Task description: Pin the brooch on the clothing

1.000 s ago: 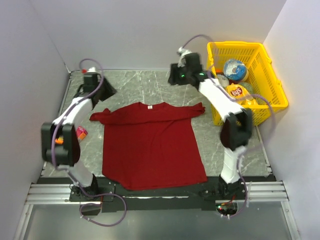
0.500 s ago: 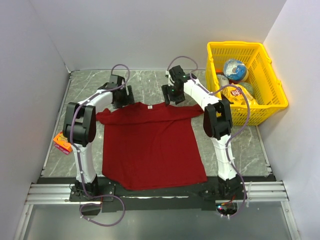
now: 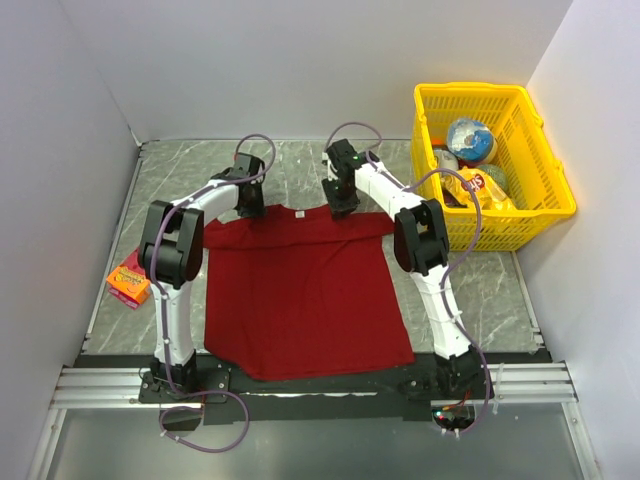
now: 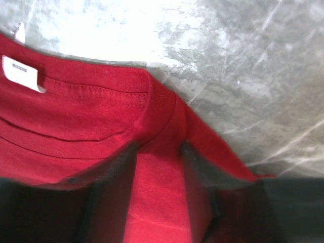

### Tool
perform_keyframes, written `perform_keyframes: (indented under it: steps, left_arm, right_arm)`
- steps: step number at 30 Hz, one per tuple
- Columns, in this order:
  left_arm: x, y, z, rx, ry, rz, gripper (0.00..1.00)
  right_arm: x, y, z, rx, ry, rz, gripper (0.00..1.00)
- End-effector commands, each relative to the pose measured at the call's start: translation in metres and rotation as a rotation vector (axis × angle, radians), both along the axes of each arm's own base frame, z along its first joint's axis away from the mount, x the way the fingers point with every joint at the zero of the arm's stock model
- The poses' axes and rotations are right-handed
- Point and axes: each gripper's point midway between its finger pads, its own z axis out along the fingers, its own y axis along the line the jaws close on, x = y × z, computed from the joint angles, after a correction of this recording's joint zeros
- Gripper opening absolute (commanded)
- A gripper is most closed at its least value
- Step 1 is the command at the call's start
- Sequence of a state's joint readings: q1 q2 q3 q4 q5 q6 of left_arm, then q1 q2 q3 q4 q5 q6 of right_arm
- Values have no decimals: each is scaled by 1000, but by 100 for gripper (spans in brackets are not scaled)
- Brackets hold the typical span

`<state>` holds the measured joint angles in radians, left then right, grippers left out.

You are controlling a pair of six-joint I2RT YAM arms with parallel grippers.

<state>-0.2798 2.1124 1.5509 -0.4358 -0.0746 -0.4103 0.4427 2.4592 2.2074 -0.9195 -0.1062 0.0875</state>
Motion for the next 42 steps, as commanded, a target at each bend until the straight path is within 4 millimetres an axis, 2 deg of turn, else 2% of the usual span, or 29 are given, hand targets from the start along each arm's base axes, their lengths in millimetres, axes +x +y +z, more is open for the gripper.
perform_keyframes:
  steps: [1,2,3,6,7,9,10,12,13,16,18,19,21,22,24,25,26,27,28,29,30,31,32,33,36,37,39,41,42]
  left_arm:
    - [-4,-3,-11,44,29,-8,16]
    - [-4,-3,-12,46,30,-7,7]
    - [-3,-2,-11,45,25,-1,1]
    - [2,-1,2,44,-14,13,1]
    - [3,0,7,44,-25,20,1]
    - [9,0,30,38,-77,30,1]
    - [14,2,42,43,-107,43,1]
    - [24,3,68,38,-176,56,1]
    - [33,3,83,40,-218,70,1]
    - [50,7,115,50,-280,109,1]
    - [60,6,123,40,-298,112,1]
    - [70,6,137,23,-329,113,1]
    - [83,6,137,20,-337,118,1]
    - [97,8,159,0,-386,123,1]
    - [113,11,151,2,-375,141,1]
    - [125,15,168,-8,-415,150,1]
    - [133,17,150,3,-396,159,1]
    - [140,23,148,8,-403,171,1]
    - [149,24,150,1,-431,172,2]
    - [153,26,135,6,-417,174,17]
    - [157,30,131,-9,-414,182,67]
    - [160,34,124,-17,-407,197,85]
    - [159,38,121,-28,-392,211,95]
    - [158,45,124,-47,-387,242,100]
    - [140,50,147,-57,-426,254,96]
    - [120,49,154,-68,-419,238,96]
    - [100,42,163,-90,-423,220,97]
    - [67,41,163,-62,-393,204,99]
    - [42,36,139,-36,-317,194,97]
  right_arm:
    - [-7,3,-12,6,63,8,21]
    - [-7,3,-12,7,63,10,1]
    - [-7,3,-12,5,59,10,0]
    - [-3,-1,-5,-1,15,-8,0]
    - [1,-1,14,12,-31,-17,0]
    - [3,-4,29,15,-79,-27,0]
    - [10,-2,54,40,-150,-33,0]
    - [17,-2,77,60,-218,-49,0]
    - [26,-1,102,90,-292,-58,0]
    - [41,-5,135,117,-408,-94,0]
    - [59,-4,154,160,-491,-117,0]
    - [66,-5,153,163,-500,-124,0]
    - [91,-14,161,178,-556,-181,0]
    - [99,-14,164,198,-568,-185,0]
    - [119,-16,169,242,-605,-243,0]
    - [125,-13,170,277,-611,-228,0]
    - [131,-14,169,284,-621,-231,0]
    - [141,-12,166,286,-641,-229,0]
    - [145,-13,165,280,-651,-228,6]
    - [148,-16,165,264,-664,-238,41]
    - [148,-16,165,258,-674,-228,58]
    - [149,-15,173,265,-706,-217,72]
    - [146,-16,177,265,-716,-210,84]
    - [136,-20,185,259,-722,-202,89]
    - [111,-27,209,265,-759,-186,97]
    - [102,-27,213,265,-752,-183,97]
    - [74,-33,217,269,-718,-193,98]
    - [50,-36,208,264,-654,-208,96]
    - [30,-35,198,256,-614,-200,95]
